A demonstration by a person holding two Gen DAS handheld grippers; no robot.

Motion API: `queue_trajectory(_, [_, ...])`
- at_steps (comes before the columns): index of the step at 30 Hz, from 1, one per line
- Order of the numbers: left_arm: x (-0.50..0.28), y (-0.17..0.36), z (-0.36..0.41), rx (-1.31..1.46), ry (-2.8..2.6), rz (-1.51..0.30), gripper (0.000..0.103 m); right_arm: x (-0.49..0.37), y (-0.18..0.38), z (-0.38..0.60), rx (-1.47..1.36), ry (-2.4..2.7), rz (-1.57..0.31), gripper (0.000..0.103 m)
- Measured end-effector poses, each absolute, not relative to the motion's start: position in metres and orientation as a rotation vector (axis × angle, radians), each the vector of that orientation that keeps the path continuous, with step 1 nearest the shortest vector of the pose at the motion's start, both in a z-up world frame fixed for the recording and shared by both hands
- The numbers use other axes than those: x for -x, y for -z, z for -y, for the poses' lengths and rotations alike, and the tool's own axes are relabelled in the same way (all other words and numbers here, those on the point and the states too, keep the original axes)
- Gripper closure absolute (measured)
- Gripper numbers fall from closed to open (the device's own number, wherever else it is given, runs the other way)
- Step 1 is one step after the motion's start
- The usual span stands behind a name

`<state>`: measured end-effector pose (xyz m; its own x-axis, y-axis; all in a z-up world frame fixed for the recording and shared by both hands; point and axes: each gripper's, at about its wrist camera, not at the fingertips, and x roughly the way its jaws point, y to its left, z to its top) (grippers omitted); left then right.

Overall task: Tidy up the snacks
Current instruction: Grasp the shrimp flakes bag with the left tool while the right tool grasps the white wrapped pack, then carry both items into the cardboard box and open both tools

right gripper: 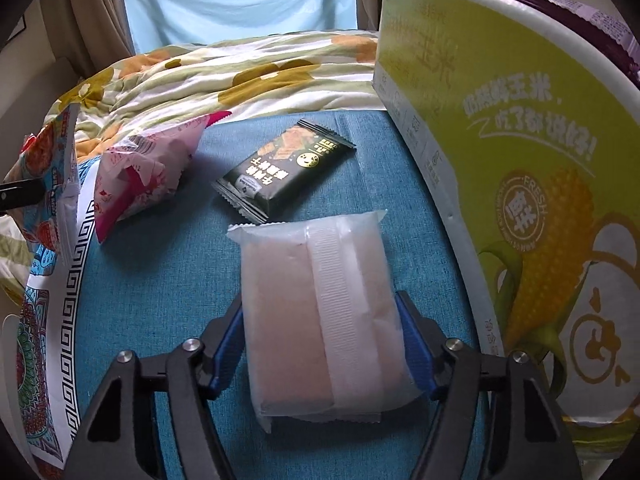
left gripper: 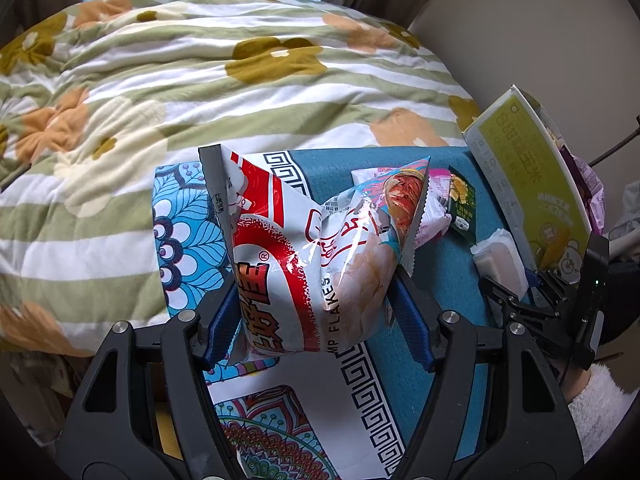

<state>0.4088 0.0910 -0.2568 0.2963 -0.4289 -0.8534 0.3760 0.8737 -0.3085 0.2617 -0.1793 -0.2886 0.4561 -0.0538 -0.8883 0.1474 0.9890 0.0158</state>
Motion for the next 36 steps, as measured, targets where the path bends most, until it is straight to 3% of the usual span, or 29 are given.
queue_trajectory(10, [-0.399, 0.22, -0.089, 0.058, 0.529, -1.109, 0.037, -0.252, 0.26, 0.167, -0.122, 0.07, -1.061, 0.044])
queue_trajectory(19, [-0.388, 0.141, -0.052, 0.065, 0.598, -1.001, 0.037, -0.238, 0.162, 0.169, -0.177, 0.018, -0.917, 0.044])
queue_trajectory(28, [-0.379, 0.078, 0.042, 0.122, 0.674, -0.92, 0.037, -0.231, 0.083, 0.239, -0.18, 0.08, -0.818, 0.044])
queue_trajectory(36, [-0.388, 0.063, 0.171, 0.185, 0.672, -0.94, 0.037, -0.241, 0.056, 0.325, -0.115, 0.044, -0.783, 0.044])
